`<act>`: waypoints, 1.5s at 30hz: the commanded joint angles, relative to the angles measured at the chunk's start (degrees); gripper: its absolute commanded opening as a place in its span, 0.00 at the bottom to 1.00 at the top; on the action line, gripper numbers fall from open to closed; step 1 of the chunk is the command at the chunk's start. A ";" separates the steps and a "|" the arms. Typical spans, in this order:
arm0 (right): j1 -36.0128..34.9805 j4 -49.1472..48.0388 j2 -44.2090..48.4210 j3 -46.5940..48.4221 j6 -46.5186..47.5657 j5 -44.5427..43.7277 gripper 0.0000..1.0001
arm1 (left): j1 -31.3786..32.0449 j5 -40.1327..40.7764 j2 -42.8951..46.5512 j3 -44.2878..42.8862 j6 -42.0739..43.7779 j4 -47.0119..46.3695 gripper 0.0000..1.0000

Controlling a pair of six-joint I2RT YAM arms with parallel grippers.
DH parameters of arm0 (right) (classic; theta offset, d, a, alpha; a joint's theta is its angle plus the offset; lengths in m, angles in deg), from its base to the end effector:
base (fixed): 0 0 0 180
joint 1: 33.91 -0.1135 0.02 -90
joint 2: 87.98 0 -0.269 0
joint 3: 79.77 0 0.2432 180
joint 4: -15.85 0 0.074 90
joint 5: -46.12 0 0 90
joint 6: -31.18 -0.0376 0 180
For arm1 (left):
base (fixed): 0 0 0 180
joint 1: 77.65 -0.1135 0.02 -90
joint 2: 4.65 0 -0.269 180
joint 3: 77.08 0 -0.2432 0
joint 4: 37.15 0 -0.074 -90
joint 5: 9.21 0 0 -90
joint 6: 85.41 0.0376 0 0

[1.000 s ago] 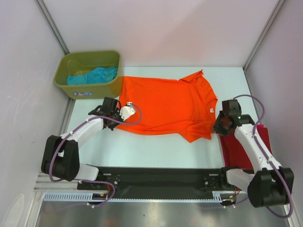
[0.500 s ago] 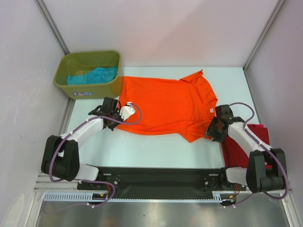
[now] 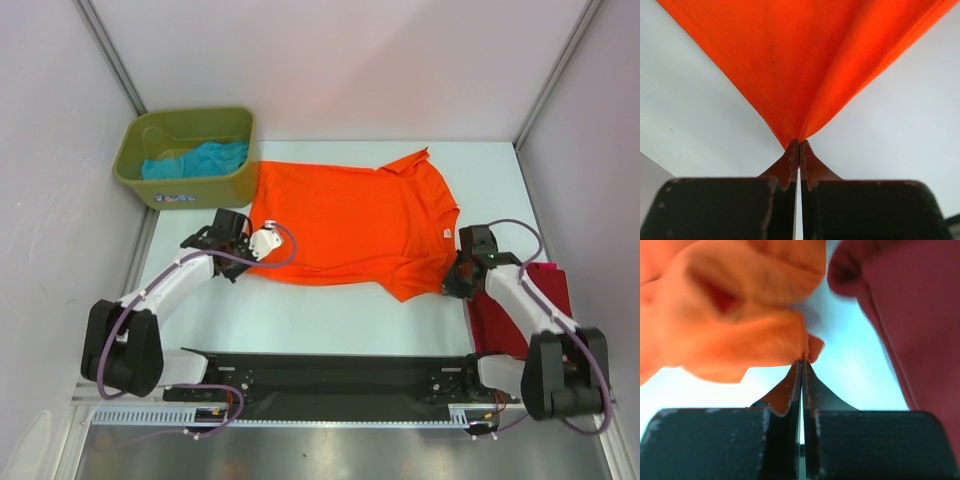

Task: Fold and stack the t-shirts
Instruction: Flatten the tshirt out, then fold the tshirt

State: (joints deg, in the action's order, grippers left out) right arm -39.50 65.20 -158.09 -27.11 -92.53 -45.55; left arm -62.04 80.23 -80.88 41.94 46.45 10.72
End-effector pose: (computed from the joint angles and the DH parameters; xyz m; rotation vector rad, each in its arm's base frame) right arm 0.2036 0.0188 0.1910 0.6752 2.6623 0.1519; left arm 0.2321 -0.0652 0.2113 1.2909 2.3480 0.1326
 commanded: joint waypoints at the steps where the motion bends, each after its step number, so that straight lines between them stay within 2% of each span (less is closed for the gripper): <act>1: -0.21 9.47 8.91 2.14 -3.98 1.14 0.00 | -0.15 -1.81 5.12 0.99 -0.73 5.96 0.00; 6: -1.01 22.20 19.63 9.08 -11.89 4.66 0.00 | -0.06 -2.87 10.57 0.56 -0.91 14.66 0.00; 11: -1.45 33.37 24.31 18.21 -15.50 4.66 0.00 | 0.20 -4.63 15.22 -1.20 -0.12 24.66 0.00; 14: -1.71 35.60 24.49 16.76 -14.02 3.08 0.00 | 0.29 -4.19 18.38 1.25 0.58 24.00 0.00; 17: -1.89 28.93 21.00 11.57 -12.61 2.47 0.33 | 0.64 -4.01 17.09 3.02 -0.56 20.48 0.00; 19: -1.97 24.80 18.18 8.31 -12.43 -0.59 0.44 | 0.64 -3.75 15.94 2.23 -1.26 20.29 0.00; 25: -1.71 15.13 11.67 2.69 -12.61 -6.59 0.50 | 0.64 -3.31 17.07 0.82 -0.73 19.59 0.00; 28: -1.71 11.35 7.01 -0.13 -11.73 -3.96 0.51 | 0.56 -2.87 17.34 0.82 -0.82 19.50 0.00; 38: -1.54 1.32 0.06 -3.21 -9.97 -1.50 0.50 | 0.47 -2.78 17.17 1.17 -1.00 18.98 0.00; 40: -1.71 0.17 -0.73 -3.65 -9.70 -0.96 0.44 | 0.47 -2.78 17.08 0.91 -1.00 18.98 0.00; 41: -1.62 -0.26 -0.91 -4.70 -9.70 -0.09 0.39 | 0.38 -2.52 17.08 0.91 -0.91 18.89 0.00; 42: -1.62 -0.61 -0.82 -5.32 -9.88 0.26 0.29 | 0.47 -2.43 16.99 0.82 -0.91 18.89 0.00; 45: -0.83 -0.62 0.32 -6.64 -10.49 0.97 0.18 | 0.38 -2.34 16.90 0.73 -1.17 18.80 0.00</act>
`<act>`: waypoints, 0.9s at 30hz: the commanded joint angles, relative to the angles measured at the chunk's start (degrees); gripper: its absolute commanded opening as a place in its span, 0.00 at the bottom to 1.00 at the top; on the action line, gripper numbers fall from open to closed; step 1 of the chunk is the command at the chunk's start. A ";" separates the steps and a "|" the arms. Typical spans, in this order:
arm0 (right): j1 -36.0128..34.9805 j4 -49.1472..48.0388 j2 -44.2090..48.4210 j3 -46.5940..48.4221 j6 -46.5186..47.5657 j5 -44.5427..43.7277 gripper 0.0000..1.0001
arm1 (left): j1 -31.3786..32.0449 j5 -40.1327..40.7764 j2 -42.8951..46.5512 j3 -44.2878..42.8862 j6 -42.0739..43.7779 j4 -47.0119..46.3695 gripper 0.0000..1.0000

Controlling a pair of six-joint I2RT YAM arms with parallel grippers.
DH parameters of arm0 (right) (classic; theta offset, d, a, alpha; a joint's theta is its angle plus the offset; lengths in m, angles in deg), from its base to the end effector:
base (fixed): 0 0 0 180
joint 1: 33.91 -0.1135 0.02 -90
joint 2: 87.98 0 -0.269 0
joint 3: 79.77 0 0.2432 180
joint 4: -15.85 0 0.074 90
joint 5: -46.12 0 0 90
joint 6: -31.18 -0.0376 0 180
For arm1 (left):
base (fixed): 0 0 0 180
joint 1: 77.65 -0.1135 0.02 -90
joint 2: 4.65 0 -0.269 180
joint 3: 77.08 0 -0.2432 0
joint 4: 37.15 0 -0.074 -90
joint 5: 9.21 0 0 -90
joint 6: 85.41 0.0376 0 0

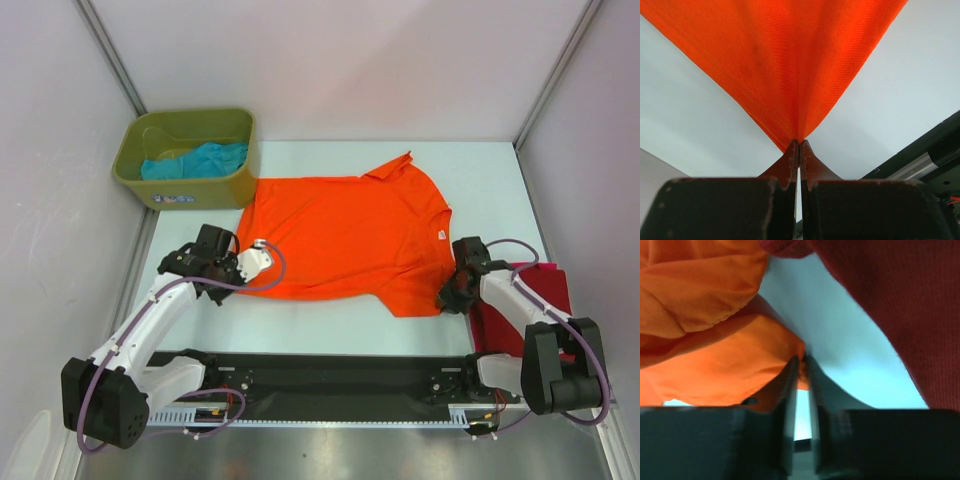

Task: Fold and stack the t-shirts
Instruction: Fold the tshirt

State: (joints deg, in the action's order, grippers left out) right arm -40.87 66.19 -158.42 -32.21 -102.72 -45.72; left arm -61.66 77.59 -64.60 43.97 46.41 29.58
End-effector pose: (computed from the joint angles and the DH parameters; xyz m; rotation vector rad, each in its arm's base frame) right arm 0.1850 0.0214 0.1656 0.9125 2.7107 0.1397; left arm 0.1635 -0.0490 0.2389 1.3425 2.4002 0.0461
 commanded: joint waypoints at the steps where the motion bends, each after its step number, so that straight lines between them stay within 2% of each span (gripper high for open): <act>1: 0.81 -1.16 1.17 -1.29 -0.40 1.14 0.13 | -0.08 0.21 0.53 -1.48 -1.13 0.11 0.00; 3: 0.90 1.11 4.14 0.02 -0.57 0.71 0.00 | 0.01 0.21 0.62 -1.57 -1.04 0.37 0.00; 7: 0.81 7.88 9.86 3.89 -1.71 0.70 0.00 | 0.01 0.21 0.88 -0.60 -0.60 0.99 0.00; 11: 0.11 15.77 18.21 5.48 -11.34 5.87 0.00 | -0.08 0.04 1.67 0.81 -0.34 2.22 0.00; 16: 0.11 27.73 29.19 10.48 -18.41 5.37 0.00 | 0.01 -0.05 3.95 1.07 0.01 5.73 0.00; 20: 0.11 38.88 32.45 17.15 -21.22 3.88 0.00 | 0.01 -1.62 6.24 0.81 0.45 10.74 0.00; 24: 0.11 48.38 32.29 29.35 -19.40 -0.69 0.00 | 0.01 -5.22 10.27 -0.24 3.43 18.37 0.00; 27: 0.11 49.03 29.75 33.07 -15.97 -1.66 0.00 | 0.01 -6.81 10.64 -1.12 5.02 21.03 0.00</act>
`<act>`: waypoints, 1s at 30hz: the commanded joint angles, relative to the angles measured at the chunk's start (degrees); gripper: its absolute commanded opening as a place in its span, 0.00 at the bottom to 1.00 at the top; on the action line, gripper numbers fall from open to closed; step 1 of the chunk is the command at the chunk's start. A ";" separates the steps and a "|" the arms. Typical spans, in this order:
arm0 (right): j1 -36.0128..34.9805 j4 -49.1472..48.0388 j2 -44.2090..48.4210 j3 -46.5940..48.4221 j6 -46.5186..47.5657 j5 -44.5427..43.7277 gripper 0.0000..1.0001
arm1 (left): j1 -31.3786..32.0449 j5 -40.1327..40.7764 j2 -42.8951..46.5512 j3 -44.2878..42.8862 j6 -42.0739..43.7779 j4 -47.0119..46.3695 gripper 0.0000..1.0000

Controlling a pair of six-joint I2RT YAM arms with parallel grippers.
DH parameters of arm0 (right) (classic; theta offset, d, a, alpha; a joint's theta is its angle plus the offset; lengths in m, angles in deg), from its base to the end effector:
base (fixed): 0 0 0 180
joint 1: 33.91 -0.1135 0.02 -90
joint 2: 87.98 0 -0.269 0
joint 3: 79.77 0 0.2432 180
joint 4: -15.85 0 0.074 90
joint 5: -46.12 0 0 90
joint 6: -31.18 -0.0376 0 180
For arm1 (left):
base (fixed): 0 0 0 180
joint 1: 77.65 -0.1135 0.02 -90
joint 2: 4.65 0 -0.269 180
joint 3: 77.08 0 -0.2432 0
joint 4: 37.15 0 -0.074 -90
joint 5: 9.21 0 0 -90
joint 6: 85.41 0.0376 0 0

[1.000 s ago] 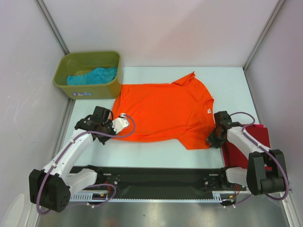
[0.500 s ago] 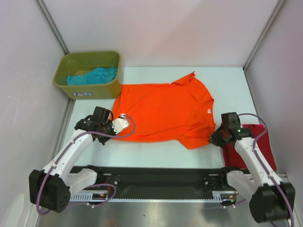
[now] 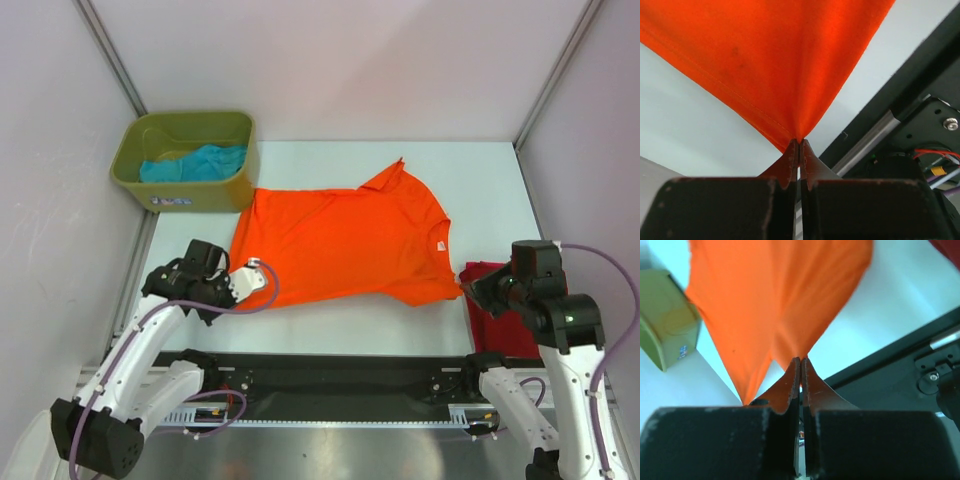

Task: Fold and stack the t-shirts
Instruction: Fold the tshirt

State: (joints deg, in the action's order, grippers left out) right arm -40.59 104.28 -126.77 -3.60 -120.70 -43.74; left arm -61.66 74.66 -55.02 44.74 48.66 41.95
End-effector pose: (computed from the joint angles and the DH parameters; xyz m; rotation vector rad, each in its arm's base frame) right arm 0.0732 0.0087 0.3429 1.1732 2.2466 0.5074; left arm 0.1192 -0.0383 0.2482 1.4222 2.4110 -0.0335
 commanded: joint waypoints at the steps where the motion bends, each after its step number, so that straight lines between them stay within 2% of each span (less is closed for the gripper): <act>1: -0.18 9.71 -2.78 4.90 3.69 -3.74 0.00 | -0.08 -3.80 0.54 -1.72 2.86 7.53 0.00; 6: -0.09 -8.20 -11.29 3.68 16.32 -5.33 0.00 | 0.01 2.24 -7.35 -1.71 0.76 -9.83 0.00; 10: -0.09 -21.39 -21.74 2.54 25.74 -5.51 0.00 | -0.34 4.90 -20.17 -9.25 0.22 -14.98 0.00; 11: -0.09 -26.03 -23.25 2.19 27.59 -4.98 0.00 | -0.60 5.42 -21.77 -10.32 0.40 -15.68 0.00; 16: 0.35 -36.77 -34.14 2.27 37.08 -5.15 0.00 | -1.40 11.30 -29.67 -12.96 2.68 -23.94 0.00; 23: 0.26 -45.93 -45.67 4.64 41.31 -1.55 0.00 | -2.54 13.08 -40.06 -18.23 1.02 -29.83 0.00; 30: -0.09 -44.88 -55.95 11.67 46.41 -1.90 0.00 | -2.54 14.13 -46.57 -22.45 -0.04 -31.95 0.00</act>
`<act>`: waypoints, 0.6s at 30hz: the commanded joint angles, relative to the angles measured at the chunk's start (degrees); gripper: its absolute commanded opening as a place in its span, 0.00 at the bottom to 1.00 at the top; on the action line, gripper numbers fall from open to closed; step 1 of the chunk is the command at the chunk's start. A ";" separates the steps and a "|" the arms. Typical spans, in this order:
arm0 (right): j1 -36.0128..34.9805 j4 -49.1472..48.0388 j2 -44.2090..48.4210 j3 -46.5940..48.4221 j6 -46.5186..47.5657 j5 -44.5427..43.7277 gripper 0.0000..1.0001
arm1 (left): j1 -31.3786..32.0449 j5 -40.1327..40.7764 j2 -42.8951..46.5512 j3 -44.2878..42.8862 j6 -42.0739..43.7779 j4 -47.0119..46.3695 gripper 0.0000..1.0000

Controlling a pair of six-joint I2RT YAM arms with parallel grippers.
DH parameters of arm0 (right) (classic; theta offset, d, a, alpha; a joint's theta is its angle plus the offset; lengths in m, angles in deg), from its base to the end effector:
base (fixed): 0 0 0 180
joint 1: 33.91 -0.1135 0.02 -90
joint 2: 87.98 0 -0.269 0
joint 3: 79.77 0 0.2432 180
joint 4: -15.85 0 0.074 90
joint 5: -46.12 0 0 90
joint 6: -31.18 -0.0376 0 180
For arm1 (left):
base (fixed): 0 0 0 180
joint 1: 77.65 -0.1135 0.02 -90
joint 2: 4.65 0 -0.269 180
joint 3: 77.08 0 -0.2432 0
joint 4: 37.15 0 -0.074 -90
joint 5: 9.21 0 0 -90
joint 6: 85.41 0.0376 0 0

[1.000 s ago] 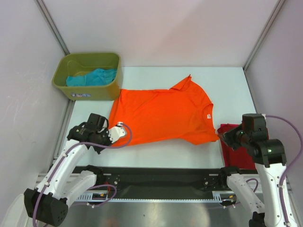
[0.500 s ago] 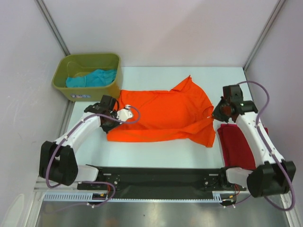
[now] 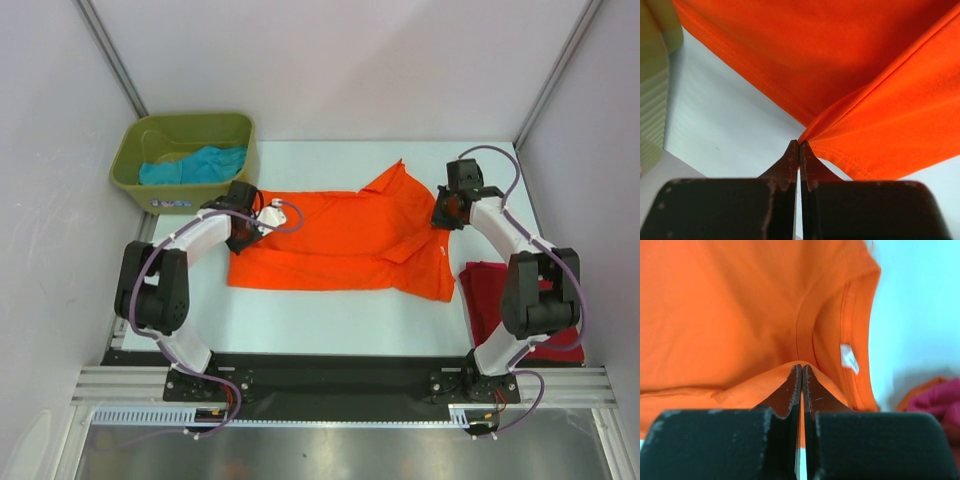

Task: Fold and stack the t-shirts
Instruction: Fold the tshirt

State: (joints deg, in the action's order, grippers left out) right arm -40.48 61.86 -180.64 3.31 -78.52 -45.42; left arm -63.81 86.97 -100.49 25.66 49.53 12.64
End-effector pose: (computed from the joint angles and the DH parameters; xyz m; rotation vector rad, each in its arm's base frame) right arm 0.3333 0.0374 0.2497 0.3017 2.5291 0.1459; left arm 0.3107 -0.0724 0.2001 1.3453 2.4472 0.2882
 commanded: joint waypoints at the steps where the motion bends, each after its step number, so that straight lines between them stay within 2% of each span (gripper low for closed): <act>1: -0.20 -2.20 -2.87 5.29 4.58 -0.48 0.00 | -0.40 1.91 -1.46 -3.64 -1.00 -2.72 0.01; 18: -3.10 2.11 -16.41 20.50 15.13 -2.06 0.00 | -0.40 4.63 -1.81 1.28 -0.92 -6.76 0.00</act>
State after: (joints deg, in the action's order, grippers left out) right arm -43.01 62.86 -195.66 20.03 -66.80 -46.16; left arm -63.81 89.57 -102.85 27.05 49.45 8.62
